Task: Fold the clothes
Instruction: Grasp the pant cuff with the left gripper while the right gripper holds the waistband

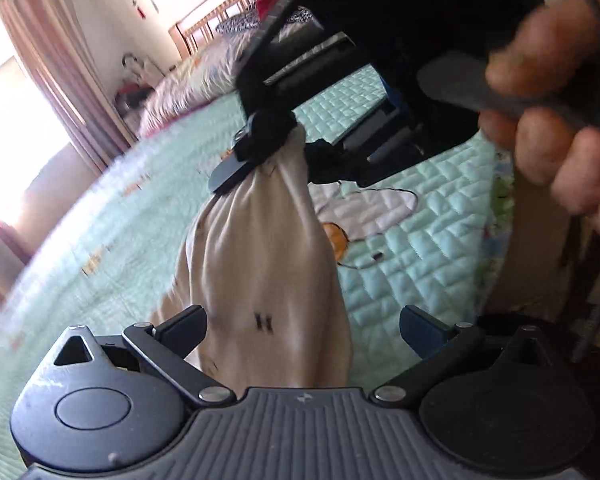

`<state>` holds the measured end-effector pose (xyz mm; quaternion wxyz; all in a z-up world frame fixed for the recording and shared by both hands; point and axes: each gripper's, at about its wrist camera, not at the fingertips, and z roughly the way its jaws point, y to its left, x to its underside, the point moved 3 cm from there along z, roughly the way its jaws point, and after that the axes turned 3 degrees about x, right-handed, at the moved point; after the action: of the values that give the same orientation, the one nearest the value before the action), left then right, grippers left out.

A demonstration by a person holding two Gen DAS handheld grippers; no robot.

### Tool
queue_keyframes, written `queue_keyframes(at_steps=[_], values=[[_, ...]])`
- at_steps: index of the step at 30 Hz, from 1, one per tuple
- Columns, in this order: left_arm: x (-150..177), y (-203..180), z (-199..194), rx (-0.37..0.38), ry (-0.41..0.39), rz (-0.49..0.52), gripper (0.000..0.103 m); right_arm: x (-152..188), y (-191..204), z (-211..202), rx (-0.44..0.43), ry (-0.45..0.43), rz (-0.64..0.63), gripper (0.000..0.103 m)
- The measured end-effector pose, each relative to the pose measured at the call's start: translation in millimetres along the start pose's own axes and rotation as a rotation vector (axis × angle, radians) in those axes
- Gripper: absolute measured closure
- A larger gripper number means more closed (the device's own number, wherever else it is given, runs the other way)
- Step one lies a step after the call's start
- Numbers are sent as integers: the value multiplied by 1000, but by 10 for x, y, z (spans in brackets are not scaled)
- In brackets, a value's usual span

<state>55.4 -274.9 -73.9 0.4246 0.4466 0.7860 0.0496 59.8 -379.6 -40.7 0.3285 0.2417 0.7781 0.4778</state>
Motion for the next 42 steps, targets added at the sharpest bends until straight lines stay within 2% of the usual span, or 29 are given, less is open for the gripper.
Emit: queue_keyframes(at_steps=[2,5,7,8,10,11,12,14,17,18,19,21,22,23,24,27,32,35,42], values=[[-69,-37,38,-51,-6,60,1,-20,36,-25,-6,12,-3,83],[-128,-109,50,-84,-38,142,2,-30,39,-67,-12,23,9,83],[-168,-158,58,-105,-59,197,8,-18,28,-82,-12,32,12,83],[-188,-182,62,-116,-70,225,16,-10,21,-89,-12,36,13,82],[-199,-127,77,-91,-55,199,47,4,1,-102,-12,43,18,82],[-201,-89,85,-74,-44,178,76,14,-14,-111,-7,44,17,80],[-201,-36,92,-63,-35,156,89,22,-22,-119,-1,45,12,78],[-202,122,85,-19,-22,81,92,33,-31,-130,6,48,-1,76],[-199,568,11,93,-23,-169,93,26,-48,-150,-20,34,29,65],[-173,777,-14,150,-25,-283,93,13,-54,-202,-44,1,44,60],[-99,1049,-39,223,-32,-438,93,-2,-65,-274,-75,-41,63,56],[112,1615,-106,369,-70,-761,94,-36,-105,-420,-136,-122,104,38],[248,1884,-152,433,-109,-905,94,-58,-145,-493,-165,-160,125,37],[366,2106,-210,470,-145,-1006,94,-70,-193,-553,-178,-190,137,36],[470,2299,-271,500,-177,-1062,94,-62,-255,-577,-176,-203,144,35],[708,2719,-478,508,-263,-1159,94,31,-485,-525,-156,-187,191,34],[1023,3029,-676,487,-371,-1271,94,353,-732,-243,-118,-90,241,34],[1177,3095,-741,462,-405,-1322,94,514,-710,-133,-104,-44,195,35],[1356,3257,-809,452,-483,-1450,94,555,-595,-161,-92,-33,109,35]])
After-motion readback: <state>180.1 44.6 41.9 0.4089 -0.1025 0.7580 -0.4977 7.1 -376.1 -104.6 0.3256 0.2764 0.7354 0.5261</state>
